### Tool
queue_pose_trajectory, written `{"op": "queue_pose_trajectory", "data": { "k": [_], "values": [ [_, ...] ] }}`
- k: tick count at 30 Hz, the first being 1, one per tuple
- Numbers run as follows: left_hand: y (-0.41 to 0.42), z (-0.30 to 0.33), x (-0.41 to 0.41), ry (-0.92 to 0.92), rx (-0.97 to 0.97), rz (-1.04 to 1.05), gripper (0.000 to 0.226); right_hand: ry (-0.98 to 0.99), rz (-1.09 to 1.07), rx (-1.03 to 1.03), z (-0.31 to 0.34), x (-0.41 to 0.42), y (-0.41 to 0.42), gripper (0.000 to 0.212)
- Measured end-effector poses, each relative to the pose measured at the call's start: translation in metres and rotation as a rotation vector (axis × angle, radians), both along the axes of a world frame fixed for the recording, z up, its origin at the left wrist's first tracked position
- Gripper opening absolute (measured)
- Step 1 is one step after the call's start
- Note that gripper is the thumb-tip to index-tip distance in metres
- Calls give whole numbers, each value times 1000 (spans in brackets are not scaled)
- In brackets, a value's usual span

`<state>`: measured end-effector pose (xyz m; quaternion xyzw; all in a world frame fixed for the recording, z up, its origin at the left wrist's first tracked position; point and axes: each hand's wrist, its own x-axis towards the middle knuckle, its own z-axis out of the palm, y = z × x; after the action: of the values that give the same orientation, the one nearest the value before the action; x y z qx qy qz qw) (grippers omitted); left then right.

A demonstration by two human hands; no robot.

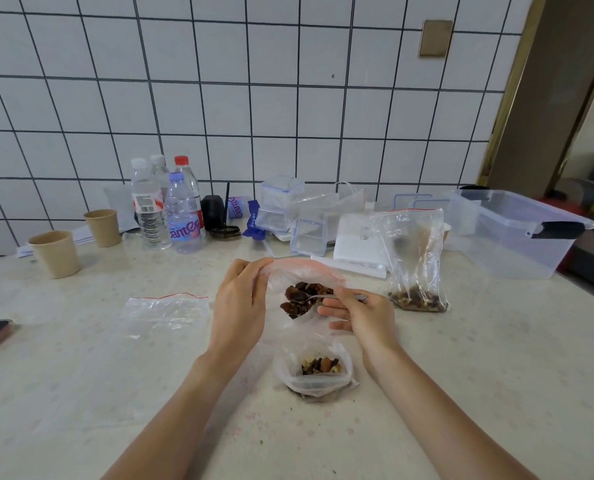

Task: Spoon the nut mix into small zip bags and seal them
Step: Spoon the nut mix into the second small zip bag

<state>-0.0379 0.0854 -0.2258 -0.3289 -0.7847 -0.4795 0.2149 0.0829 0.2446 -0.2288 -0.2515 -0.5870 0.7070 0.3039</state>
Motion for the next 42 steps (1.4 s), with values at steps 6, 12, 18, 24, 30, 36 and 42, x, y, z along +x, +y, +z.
{"op": "queue_pose_trajectory", "data": {
  "k": [6,12,18,24,30,36,42],
  "values": [
    [-2,-1,-2,-63,-2,21,32,3,32,-72,9,16,5,16],
    [-7,8,3,-85,-47,48,39,-2,58,4,27,41,5,18],
    [-21,26,26,126,-58,-23,29,31,100,49,53,77,0,24],
    [-36,41,40,112,-278,-140,21,-7,130,70,52,111,-5,26],
    [-30,26,49,-107,-711,-283,43,-35,131,146,34,118,-16,23],
    [-28,23,45,-217,-616,-436,10,-11,195,625,25,119,-25,16],
    [-28,27,45,-262,-468,-462,8,58,198,1441,27,127,-30,24]
  ]
}}
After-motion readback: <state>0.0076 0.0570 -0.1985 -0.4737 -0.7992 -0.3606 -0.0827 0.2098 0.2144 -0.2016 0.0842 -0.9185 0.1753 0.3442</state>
